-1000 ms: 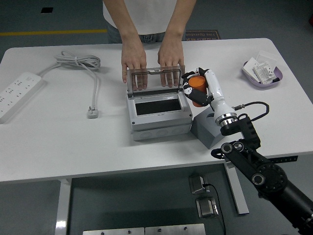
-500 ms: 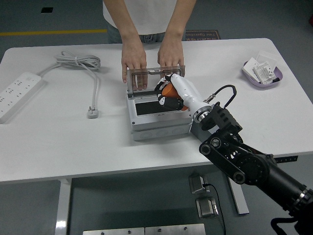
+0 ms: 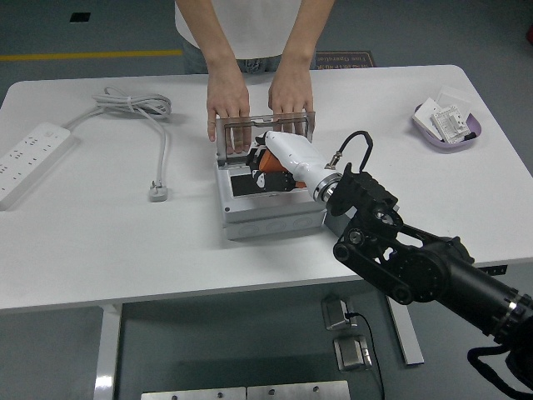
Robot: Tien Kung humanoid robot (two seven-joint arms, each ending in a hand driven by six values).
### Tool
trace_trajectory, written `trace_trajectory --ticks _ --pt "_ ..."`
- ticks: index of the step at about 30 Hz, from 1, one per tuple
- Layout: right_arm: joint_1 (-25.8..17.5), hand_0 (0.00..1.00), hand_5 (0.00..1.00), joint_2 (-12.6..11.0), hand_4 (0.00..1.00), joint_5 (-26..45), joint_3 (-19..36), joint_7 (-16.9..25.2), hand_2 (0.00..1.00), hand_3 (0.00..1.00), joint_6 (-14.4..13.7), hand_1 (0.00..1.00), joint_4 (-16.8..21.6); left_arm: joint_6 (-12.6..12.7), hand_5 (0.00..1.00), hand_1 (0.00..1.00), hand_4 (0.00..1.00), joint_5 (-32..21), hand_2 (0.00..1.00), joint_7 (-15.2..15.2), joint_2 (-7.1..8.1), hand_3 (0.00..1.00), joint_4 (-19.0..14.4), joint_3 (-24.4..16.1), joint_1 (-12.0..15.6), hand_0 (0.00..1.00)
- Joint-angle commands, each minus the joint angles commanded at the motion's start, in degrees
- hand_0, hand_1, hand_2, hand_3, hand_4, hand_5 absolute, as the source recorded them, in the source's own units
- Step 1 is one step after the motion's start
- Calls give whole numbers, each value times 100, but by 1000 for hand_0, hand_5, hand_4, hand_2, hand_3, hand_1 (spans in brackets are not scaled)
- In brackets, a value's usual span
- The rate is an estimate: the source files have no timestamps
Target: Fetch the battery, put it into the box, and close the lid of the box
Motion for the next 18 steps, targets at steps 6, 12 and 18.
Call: trace_trajectory --ticks 6,12,18 --pt "195 255 2 -89 181 -55 -322 81 461 340 51 415 -177 -1 407 684 751 -16 664 17 -3 771 0 39 0 682" --pt "338 272 2 -99 188 -81 -462 163 461 339 15 422 -321 -6 407 685 751 -14 664 22 -9 771 0 66 -6 682" --pt "379 288 2 -54 193 -131 -417 279 462 340 -7 425 -407 -11 408 684 751 1 664 19 -19 771 0 80 -18 682"
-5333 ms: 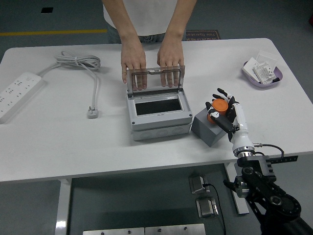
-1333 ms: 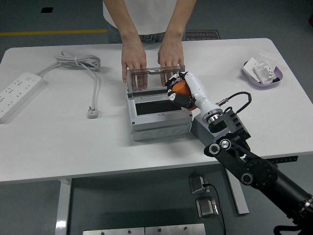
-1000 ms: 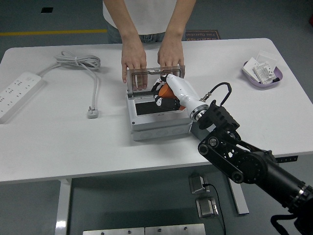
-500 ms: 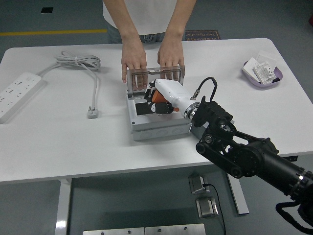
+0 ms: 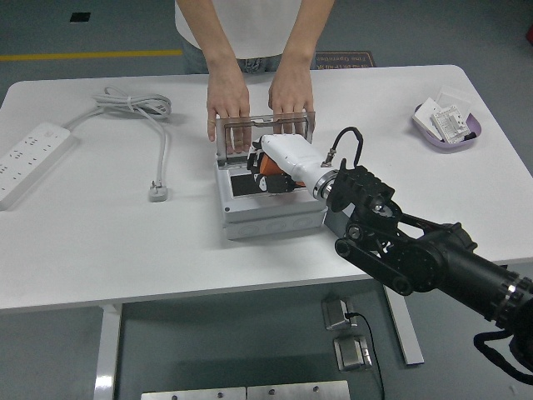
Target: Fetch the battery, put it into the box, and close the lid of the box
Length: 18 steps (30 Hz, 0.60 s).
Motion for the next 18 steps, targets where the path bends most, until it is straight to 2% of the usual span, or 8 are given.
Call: trace_trajectory --ticks 7,8,13,14,18 --pt "29 303 2 1 200 -44 -17 171 462 341 -83 438 -49 -6 411 684 750 16 664 3 -7 771 0 17 -21 682" --pt "32 367 2 -1 501 -46 -25 190 527 523 -96 503 -52 -7 412 684 751 18 664 2 -9 771 0 18 -25 682" --pt "43 367 2 -10 501 -16 -102 306 527 523 -206 503 -68 -13 412 684 751 24 664 -4 -18 771 0 38 -42 682" --pt "42 350 66 -10 586 -9 -108 322 566 623 -225 517 -70 -14 414 685 750 24 664 -5 -20 771 0 42 -45 683" --pt "39 350 66 -7 586 12 -132 365 566 623 -282 517 -82 -20 414 685 750 26 664 -8 -24 771 0 57 -55 683"
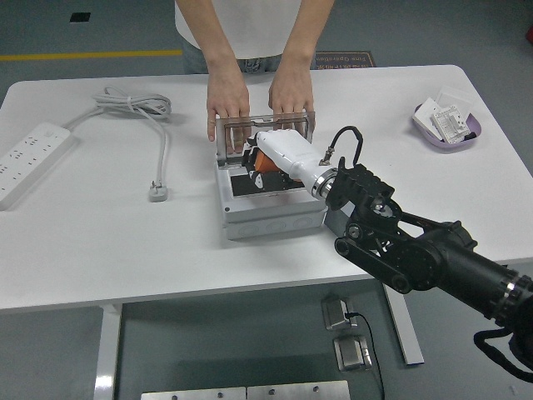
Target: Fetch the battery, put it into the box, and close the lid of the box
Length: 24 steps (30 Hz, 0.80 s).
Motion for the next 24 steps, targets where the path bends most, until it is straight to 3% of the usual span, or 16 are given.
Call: trace_trajectory --ticks 1,2,7,8,16,24 --pt "-1 350 66 1 586 3 -4 5 566 623 -5 517 -2 0 414 685 750 1 664 -1 0 771 0 1 -2 683" --pt "-3 380 337 2 708 17 -11 14 553 631 -12 504 -8 0 416 684 750 4 664 -1 -1 771 0 2 -4 683" --pt "-18 380 337 12 708 51 -28 35 553 631 -26 504 -30 -4 416 684 750 8 664 3 -5 771 0 14 -13 683" --pt "-21 401 415 13 765 57 -30 41 546 632 -29 511 -34 -6 418 684 749 7 664 5 -6 770 0 19 -14 683" --pt "-41 412 442 -5 785 73 6 41 542 631 -36 508 -9 -9 418 684 749 5 664 13 -12 771 0 38 -9 684" --pt "-90 415 450 -146 791 355 155 -143 539 629 144 501 427 -12 417 684 748 4 664 21 -26 770 0 36 11 683"
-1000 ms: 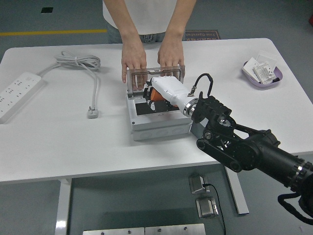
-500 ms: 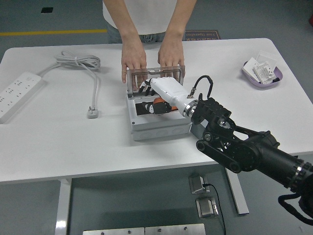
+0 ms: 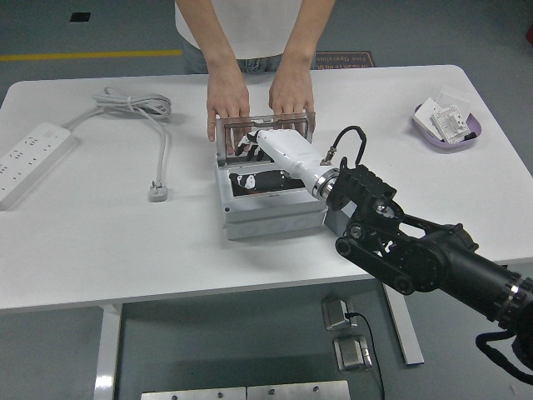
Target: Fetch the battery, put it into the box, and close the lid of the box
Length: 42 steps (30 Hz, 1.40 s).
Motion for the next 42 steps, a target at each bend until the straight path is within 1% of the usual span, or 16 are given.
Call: trace_trajectory --ticks 3,6,9,11,14,19,23,25,26,31,36,37,38,42 --pt "-31 415 455 -155 794 174 124 -135 538 629 143 500 332 3 417 681 747 -10 664 -3 -9 770 0 -12 13 683" --pt "27 415 455 -294 794 160 329 -279 538 629 297 500 622 7 417 681 747 -19 664 8 -22 770 0 -22 34 683" --pt "173 397 462 -387 802 96 580 -396 535 632 435 492 773 6 417 680 746 -29 663 22 -28 770 0 -16 52 682" --pt "314 397 462 -429 802 46 761 -441 535 632 502 492 763 6 417 680 746 -23 663 32 -26 770 0 -25 55 682" --pt "532 386 472 -442 806 -8 963 -446 537 640 549 482 568 7 416 681 744 -10 663 39 -13 770 0 -47 51 683" --pt "832 386 472 -323 806 -19 1118 -377 537 640 546 482 13 6 416 681 744 -2 663 56 7 770 0 -52 45 683" --pt "940 387 476 -137 807 36 1157 -286 548 647 458 487 -469 6 415 680 743 -8 663 72 24 769 0 -33 44 682" --pt "954 387 476 -37 807 68 1162 -231 548 647 400 487 -700 6 415 680 743 -3 663 79 30 769 0 -30 39 682" --pt "954 404 481 10 807 87 1163 -203 547 646 369 488 -803 6 416 679 742 1 663 81 32 769 0 -28 37 682" --pt "919 404 481 266 807 195 1157 -27 547 646 182 488 -1379 0 416 679 742 26 663 79 38 769 0 -7 7 682" --pt "877 414 479 397 805 272 1111 70 556 648 79 491 -1638 -4 420 679 743 33 663 66 37 769 0 18 -19 682" --pt "867 414 479 411 805 287 1084 80 556 648 64 491 -1650 -4 420 679 743 33 663 64 38 769 0 22 -22 682" --pt "857 435 488 419 802 301 1059 86 556 649 53 500 -1651 -3 420 679 743 34 663 62 38 769 0 23 -24 682" --pt "787 435 488 433 802 364 928 105 556 649 12 500 -1584 -3 420 679 743 42 663 60 36 769 0 16 -29 682"
